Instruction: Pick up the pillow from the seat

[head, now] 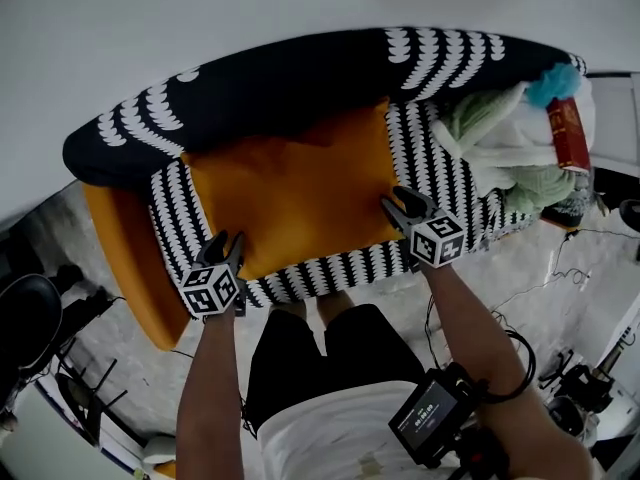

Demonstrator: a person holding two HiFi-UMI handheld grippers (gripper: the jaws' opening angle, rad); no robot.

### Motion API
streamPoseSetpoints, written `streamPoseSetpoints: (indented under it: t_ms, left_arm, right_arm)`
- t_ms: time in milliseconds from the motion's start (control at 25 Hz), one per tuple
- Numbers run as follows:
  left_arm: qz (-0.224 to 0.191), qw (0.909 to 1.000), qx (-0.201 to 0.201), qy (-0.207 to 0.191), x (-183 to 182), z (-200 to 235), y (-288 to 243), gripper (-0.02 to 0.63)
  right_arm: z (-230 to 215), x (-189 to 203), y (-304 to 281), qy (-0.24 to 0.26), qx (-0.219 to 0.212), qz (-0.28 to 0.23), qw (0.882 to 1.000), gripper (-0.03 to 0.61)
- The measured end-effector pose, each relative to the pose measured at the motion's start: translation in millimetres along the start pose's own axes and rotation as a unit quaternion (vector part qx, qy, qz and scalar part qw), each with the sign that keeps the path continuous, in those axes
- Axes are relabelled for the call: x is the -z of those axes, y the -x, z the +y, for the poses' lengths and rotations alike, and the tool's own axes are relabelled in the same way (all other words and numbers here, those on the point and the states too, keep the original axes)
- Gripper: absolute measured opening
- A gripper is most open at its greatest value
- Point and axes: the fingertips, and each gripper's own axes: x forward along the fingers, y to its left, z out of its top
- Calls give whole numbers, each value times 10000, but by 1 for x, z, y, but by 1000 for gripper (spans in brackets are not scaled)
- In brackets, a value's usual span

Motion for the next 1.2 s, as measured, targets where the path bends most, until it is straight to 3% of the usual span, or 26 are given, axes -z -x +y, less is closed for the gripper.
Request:
streamPoseSetpoints:
  t_ms: [160, 320, 560, 680, 920, 1200]
  left_arm:
    - [-91, 9990, -262, 359, -5, 23, -4, 285]
    - [-2, 9974, -126, 716, -1, 27, -18, 371]
    - [236, 9947, -135, 996, 0, 35, -34, 443]
    - [389, 9941, -131, 1005, 3, 37, -38, 443]
    - [597, 9935, -218, 940, 8, 37, -44, 421]
    - [863, 9929, -53, 812, 17, 36, -41, 255]
  right_arm:
    - [-7, -3, -9, -484, 126, -68, 9987, 241]
    - [-19, -9, -19, -784, 140, -49, 9968, 316]
    - [-26, -2, -43, -936, 79, 564, 9940, 382]
    - [-23, 6, -49, -1201, 27, 880, 9888, 379]
    - [-18, 15, -52, -1110, -96, 958, 9892, 322]
    - [-4, 23, -58, -787, -186, 1154, 9900, 243]
